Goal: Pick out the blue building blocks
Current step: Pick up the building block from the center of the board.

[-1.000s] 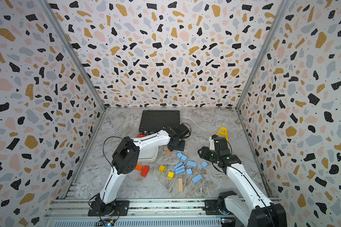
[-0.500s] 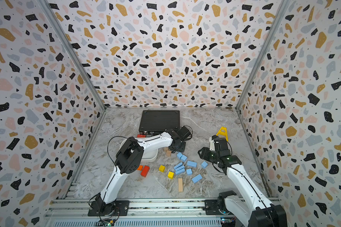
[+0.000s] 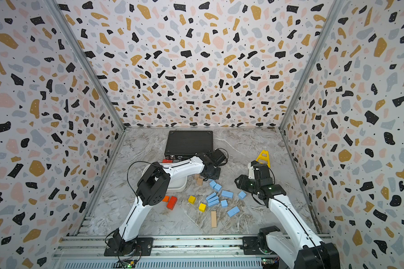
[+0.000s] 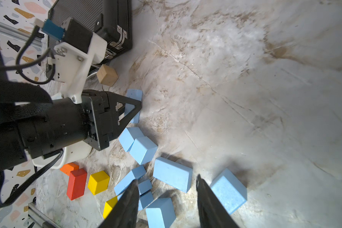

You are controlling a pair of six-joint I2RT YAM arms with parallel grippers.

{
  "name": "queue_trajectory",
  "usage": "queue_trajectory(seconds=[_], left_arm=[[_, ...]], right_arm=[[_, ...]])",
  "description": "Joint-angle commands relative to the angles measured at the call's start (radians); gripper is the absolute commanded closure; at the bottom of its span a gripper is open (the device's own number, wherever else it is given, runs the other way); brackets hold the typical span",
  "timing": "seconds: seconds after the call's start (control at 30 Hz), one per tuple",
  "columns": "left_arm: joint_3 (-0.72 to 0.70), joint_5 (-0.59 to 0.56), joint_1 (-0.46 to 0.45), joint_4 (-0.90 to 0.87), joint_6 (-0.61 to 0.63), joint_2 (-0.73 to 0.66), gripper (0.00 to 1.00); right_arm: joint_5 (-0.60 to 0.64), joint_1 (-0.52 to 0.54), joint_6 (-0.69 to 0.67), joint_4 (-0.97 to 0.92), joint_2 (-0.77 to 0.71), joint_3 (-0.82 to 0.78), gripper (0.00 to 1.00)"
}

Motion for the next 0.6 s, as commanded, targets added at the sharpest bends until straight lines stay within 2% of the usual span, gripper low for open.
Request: queue_trajectory(seconds=[0.0,0.27,0.47,0.57], left_arm=[[-0.027,0.03,0.011,-0.021,0.043,-0.076,0.82],[-0.126,0.104,0.068,-0.05,0.065,-0.277,0.87],[-0.257,0.137,0.163,-0.09,0.121,-0.469,0.88],[-0.324,0.159,0.232,-0.102,0.188,-0.563,0.88]], right_arm=[[0.002,-0.002,0.0,0.013,-0.005,0.013,0.51],[-0.035,0.005,-0.002,0.047,0.071,0.063,0.51],[-0.022,0.073,0.0,0.084,0.144,0.097,0.51],[-0.014,0.101,0.005,0.109,0.174,0.114,0.51]])
